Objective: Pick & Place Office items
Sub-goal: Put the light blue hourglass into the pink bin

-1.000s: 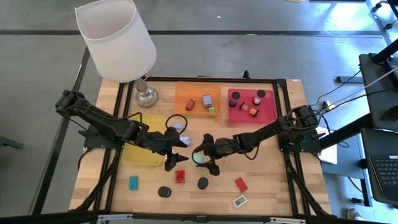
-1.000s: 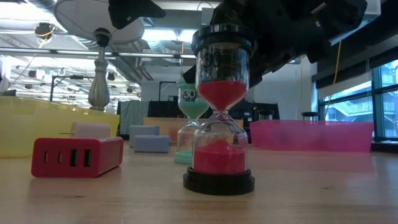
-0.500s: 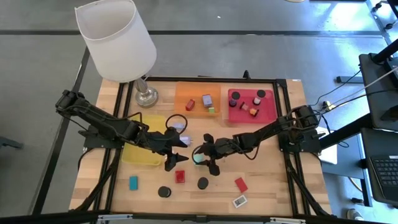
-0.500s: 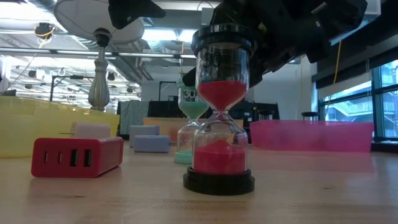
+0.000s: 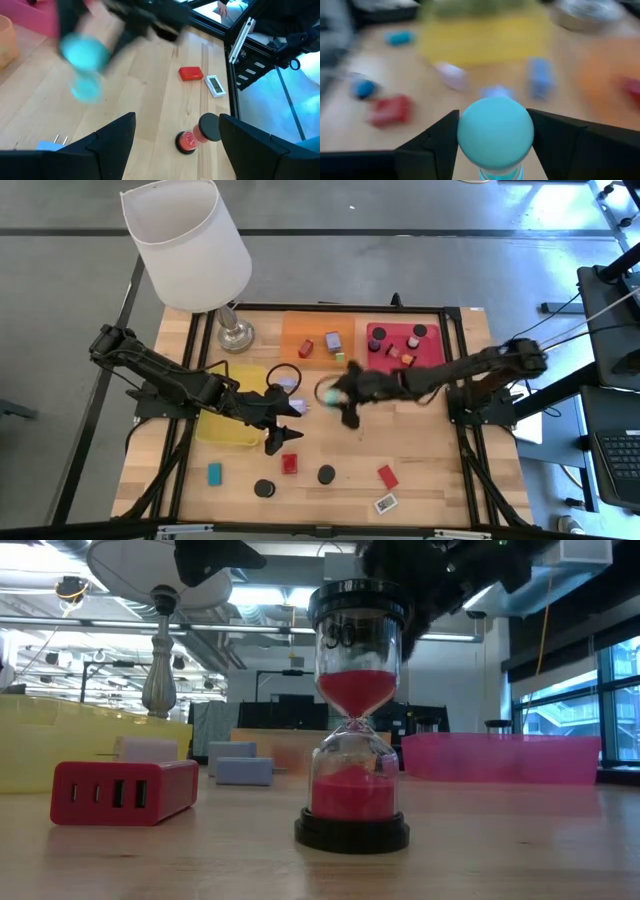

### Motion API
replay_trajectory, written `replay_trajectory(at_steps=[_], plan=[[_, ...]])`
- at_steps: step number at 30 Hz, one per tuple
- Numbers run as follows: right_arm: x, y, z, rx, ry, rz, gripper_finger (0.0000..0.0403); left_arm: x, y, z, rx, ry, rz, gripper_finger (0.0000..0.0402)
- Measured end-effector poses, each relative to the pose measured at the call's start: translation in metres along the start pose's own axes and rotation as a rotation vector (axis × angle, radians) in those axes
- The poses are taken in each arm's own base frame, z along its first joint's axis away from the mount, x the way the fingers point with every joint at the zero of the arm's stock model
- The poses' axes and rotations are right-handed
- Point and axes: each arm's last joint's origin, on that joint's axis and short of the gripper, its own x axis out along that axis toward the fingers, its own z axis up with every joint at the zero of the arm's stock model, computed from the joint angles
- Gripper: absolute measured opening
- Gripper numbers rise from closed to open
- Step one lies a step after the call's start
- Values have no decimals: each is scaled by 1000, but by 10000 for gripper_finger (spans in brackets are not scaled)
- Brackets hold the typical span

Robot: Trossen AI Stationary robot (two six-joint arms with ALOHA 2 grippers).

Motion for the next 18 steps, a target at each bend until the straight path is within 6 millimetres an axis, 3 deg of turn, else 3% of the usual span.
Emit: replay_trajectory(at_steps=[4,9,13,18], plan=[[-30,-32,11,41,29,-141,205,0,0,0,7,-1,0,281],[-73,-59,13,108,-55,-260,205,0,0,0,31,0,0,281],[-99,-75,-9,197,-96,-347,206,0,0,0,34,0,0,281],[-111,-84,-54,353,-100,-457,206,0,0,0,35,2,2,281]])
